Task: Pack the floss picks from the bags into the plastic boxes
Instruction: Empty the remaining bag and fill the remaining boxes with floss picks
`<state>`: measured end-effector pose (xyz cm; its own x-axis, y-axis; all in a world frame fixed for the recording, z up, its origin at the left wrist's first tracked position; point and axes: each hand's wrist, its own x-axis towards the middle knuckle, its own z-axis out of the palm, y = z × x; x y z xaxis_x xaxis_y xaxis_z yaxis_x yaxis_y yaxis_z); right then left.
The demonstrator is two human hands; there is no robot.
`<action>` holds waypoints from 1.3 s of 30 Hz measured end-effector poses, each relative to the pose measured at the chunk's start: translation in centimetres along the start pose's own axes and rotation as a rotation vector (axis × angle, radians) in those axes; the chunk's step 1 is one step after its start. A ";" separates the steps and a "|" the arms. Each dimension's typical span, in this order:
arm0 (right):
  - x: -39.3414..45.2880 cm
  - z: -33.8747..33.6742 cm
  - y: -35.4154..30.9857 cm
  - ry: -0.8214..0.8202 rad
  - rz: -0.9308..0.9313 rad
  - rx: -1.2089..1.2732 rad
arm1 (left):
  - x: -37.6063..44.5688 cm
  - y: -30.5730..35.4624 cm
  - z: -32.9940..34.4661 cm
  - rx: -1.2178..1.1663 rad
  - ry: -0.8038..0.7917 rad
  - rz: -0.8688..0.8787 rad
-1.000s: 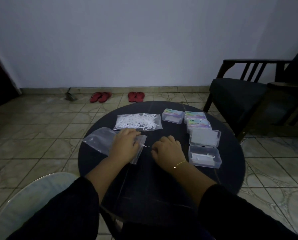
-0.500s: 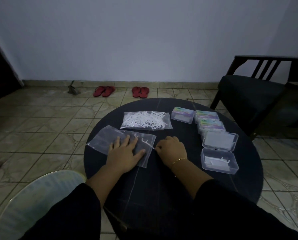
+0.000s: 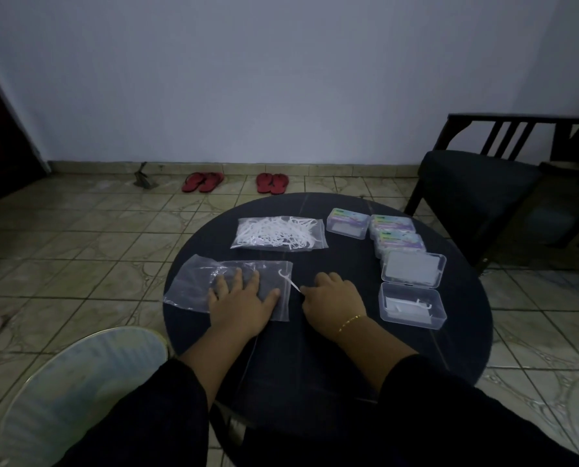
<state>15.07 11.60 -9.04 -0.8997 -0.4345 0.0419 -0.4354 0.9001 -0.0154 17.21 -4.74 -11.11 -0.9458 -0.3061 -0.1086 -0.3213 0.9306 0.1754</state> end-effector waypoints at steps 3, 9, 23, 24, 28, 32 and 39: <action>-0.9 -0.5 0.9 -0.001 0.009 -0.044 | -0.3 0.2 -0.1 0.003 0.005 -0.003; 0.0 -0.9 0.6 -0.039 0.168 0.113 | -1.0 0.9 -0.1 0.042 0.117 0.036; -1.5 -3.4 2.3 -0.248 0.330 0.271 | -1.9 4.4 -0.8 0.006 0.185 0.166; -1.8 -3.9 2.7 -0.231 0.337 0.251 | -1.9 4.9 -0.7 0.001 0.185 0.181; -2.8 -6.0 5.8 -0.154 0.339 0.164 | -2.2 7.5 -0.6 -0.015 0.168 0.251; -5.0 -6.6 10.0 -0.066 0.337 0.085 | -2.6 10.3 -0.3 -0.024 0.159 0.360; -6.0 -5.6 12.5 -0.057 0.384 0.054 | -2.3 13.4 0.6 0.007 0.126 0.418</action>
<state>15.19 25.68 -3.86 -0.9971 -0.0688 -0.0323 -0.0663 0.9952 -0.0721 15.16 8.52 -9.05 -0.9930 0.0759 0.0907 0.0907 0.9809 0.1723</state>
